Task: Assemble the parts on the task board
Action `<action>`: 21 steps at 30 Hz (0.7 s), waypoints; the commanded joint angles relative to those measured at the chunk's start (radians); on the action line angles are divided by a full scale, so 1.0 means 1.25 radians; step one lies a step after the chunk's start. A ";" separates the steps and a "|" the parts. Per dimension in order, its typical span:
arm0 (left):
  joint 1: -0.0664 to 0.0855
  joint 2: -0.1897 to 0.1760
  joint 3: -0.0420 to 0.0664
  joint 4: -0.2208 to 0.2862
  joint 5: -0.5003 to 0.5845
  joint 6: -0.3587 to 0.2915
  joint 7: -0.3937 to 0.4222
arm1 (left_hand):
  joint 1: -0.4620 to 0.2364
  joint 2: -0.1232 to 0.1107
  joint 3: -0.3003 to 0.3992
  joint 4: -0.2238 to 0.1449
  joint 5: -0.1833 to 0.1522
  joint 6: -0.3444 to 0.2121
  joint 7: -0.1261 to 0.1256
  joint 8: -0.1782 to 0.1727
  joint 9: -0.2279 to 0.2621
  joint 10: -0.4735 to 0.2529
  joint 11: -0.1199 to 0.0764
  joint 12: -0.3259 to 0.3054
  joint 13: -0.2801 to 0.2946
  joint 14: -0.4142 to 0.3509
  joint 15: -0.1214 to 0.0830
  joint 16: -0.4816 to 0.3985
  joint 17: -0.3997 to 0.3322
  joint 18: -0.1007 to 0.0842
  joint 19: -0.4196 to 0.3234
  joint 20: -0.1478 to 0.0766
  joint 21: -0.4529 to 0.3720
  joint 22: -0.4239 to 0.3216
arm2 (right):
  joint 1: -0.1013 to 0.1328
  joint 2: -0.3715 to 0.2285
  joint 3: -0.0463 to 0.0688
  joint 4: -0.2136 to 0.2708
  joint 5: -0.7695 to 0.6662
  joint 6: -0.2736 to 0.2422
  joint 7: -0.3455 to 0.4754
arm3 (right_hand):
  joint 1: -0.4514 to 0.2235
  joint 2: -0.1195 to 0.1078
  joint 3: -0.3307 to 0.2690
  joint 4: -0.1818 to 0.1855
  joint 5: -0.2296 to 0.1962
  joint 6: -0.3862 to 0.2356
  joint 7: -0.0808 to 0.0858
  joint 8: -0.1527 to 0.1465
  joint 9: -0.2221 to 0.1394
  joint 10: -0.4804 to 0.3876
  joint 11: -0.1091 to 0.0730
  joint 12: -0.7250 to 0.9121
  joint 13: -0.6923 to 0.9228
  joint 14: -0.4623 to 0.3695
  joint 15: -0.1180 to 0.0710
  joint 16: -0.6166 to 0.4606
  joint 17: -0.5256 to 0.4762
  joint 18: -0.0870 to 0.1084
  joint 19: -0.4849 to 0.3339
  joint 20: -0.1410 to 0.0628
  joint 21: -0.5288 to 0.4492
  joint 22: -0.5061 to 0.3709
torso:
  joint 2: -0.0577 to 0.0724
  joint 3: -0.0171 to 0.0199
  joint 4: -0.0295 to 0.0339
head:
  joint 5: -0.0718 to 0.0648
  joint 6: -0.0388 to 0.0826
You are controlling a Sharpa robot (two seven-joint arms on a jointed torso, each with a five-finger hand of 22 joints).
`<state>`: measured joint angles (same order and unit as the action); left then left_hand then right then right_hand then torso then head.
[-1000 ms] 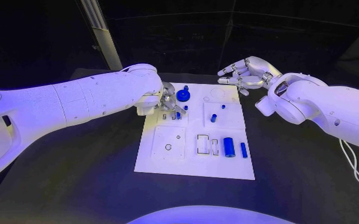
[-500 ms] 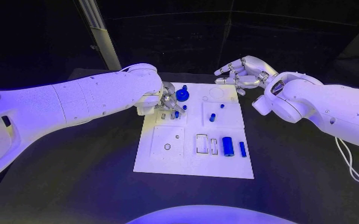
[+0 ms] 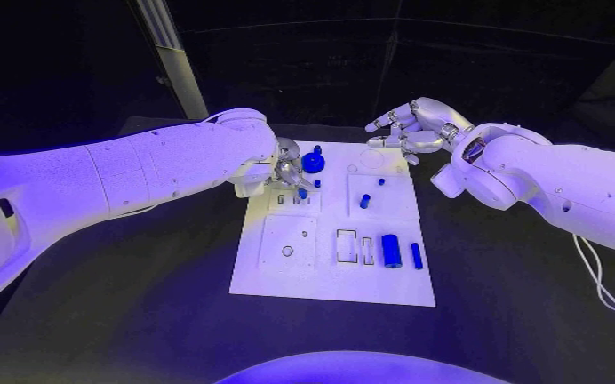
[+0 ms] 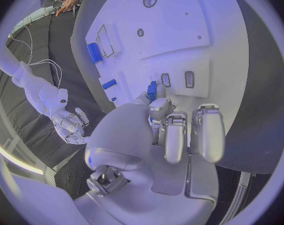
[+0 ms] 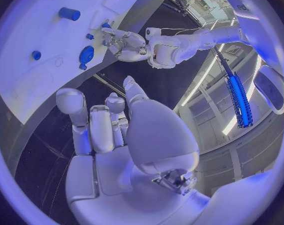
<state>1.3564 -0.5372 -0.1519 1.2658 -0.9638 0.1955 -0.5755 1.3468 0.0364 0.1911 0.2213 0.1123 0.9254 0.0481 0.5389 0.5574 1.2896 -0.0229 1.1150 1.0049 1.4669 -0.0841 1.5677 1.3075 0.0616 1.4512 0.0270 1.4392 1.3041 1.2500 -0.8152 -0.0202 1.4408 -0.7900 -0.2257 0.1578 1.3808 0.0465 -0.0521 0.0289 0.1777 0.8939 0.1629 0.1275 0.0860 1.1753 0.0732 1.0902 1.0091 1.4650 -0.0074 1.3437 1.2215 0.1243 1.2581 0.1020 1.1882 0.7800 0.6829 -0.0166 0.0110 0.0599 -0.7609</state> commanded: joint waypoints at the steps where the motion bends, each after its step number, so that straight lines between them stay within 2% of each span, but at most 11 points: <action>1: 0.001 -0.008 0.000 0.010 -0.007 -0.023 0.011 | -0.056 -0.050 0.248 -0.138 0.001 0.002 0.008 0.008 0.016 0.009 -0.002 -0.004 -0.001 0.083 0.004 0.002 0.211 -0.006 -0.005 0.004 -0.001 0.001 | 0.002 0.002 0.001 -0.002 -0.004 0.014 -0.003 | 0.007 0.002 0.000 -0.006 -0.004 0.003 -0.002 0.006 0.000 0.001 -0.003 -0.002 -0.001 0.026 -0.004 -0.003 -0.002 0.009 -0.002 -0.006 -0.003 -0.002 | 0.000 -0.0008 0.0015 | 0.000 0.001; 3: 0.001 -0.013 0.000 0.016 -0.007 -0.031 0.013 | -0.084 -0.072 0.306 -0.151 0.000 0.001 0.006 0.014 0.027 0.012 0.001 -0.004 -0.001 0.083 0.006 0.002 0.211 -0.004 -0.004 0.001 0.000 0.002 | 0.002 0.002 0.001 -0.003 -0.004 0.015 -0.004 | 0.005 0.002 -0.001 -0.006 -0.002 0.004 -0.002 0.006 0.000 0.001 -0.003 -0.002 -0.002 0.026 -0.004 -0.003 -0.002 0.009 -0.001 -0.006 -0.003 -0.002 | 0.000 -0.0005 0.0019 | 0.002 0.000; 5: 0.001 -0.020 0.000 0.025 -0.007 -0.044 0.018 | -0.092 -0.082 0.328 -0.161 0.000 0.000 0.002 0.017 0.032 0.014 0.000 -0.003 0.000 0.083 0.004 0.002 0.211 -0.005 -0.004 0.003 0.000 0.003 | 0.002 0.003 0.001 -0.005 -0.004 0.015 -0.004 | 0.005 0.002 -0.001 -0.005 -0.002 0.004 -0.002 0.006 0.000 0.001 -0.003 -0.002 -0.002 0.026 -0.003 -0.003 -0.002 0.009 -0.002 -0.006 -0.004 -0.002 | 0.000 0.0003 0.0012 | 0.003 0.000; 14: -0.002 -0.064 -0.003 0.084 -0.014 -0.161 0.062 | -0.106 -0.105 0.366 -0.184 -0.001 -0.002 0.001 0.024 0.043 0.019 -0.001 -0.001 0.003 0.083 0.002 0.002 0.211 -0.006 -0.002 0.003 0.001 0.007 | 0.002 0.004 0.000 -0.007 -0.004 0.015 -0.003 | -0.006 0.006 -0.008 -0.001 0.002 0.004 -0.002 0.007 0.000 0.004 -0.002 -0.001 -0.003 0.026 -0.003 -0.004 -0.002 0.009 -0.001 -0.006 -0.005 -0.004 | -0.001 0.0004 0.0011 | 0.007 -0.001; 17: -0.007 -0.085 -0.013 0.112 -0.038 -0.231 0.087 | -0.107 -0.110 0.373 -0.189 -0.001 0.000 0.001 0.026 0.045 0.023 -0.002 0.003 0.007 0.083 0.002 0.002 0.211 -0.007 0.000 0.003 0.003 0.011 | 0.002 0.002 0.000 -0.008 -0.004 0.015 -0.003 | -0.009 0.007 -0.009 0.001 0.002 0.003 -0.002 0.008 0.000 0.004 -0.002 -0.001 -0.003 0.026 -0.003 -0.005 -0.002 0.009 0.000 -0.006 -0.006 -0.004 | -0.001 -0.0002 0.0028 | 0.007 -0.002; 21: -0.019 -0.104 -0.022 0.139 -0.059 -0.306 0.110 | -0.108 -0.113 0.377 -0.192 -0.001 0.001 0.000 0.026 0.046 0.026 -0.002 0.006 0.011 0.083 0.002 0.002 0.211 -0.007 0.002 0.002 0.005 0.015 | 0.002 0.000 0.000 -0.009 -0.003 0.015 -0.003 | -0.011 0.008 -0.011 0.002 0.003 0.003 -0.002 0.008 0.000 0.004 -0.002 -0.001 -0.004 0.026 -0.003 -0.005 -0.002 0.009 0.000 -0.005 -0.006 -0.005 | 0.000 -0.0002 0.0043 | 0.008 0.001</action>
<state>1.3363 -0.6615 -0.1775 1.4273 -0.9899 -0.0480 -0.5008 1.2110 -0.0960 0.4714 0.1666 0.1123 0.9309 0.0534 0.5663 0.6140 1.3171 -0.0250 1.1177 1.0175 1.4669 -0.0840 1.5677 1.3075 0.0616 1.4477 0.0304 1.4416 1.3077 1.2498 -0.8146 -0.0203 1.4298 -0.7933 -0.2151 0.1498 1.3739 0.0533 -0.0587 0.0300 0.1777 0.8939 0.1629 0.1307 0.0859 1.1754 0.0732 1.0902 1.0055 1.4650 -0.0073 1.3438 1.2194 0.1244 1.2581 0.1020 1.1842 0.7747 0.6820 -0.0163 0.0145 0.0692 -0.7620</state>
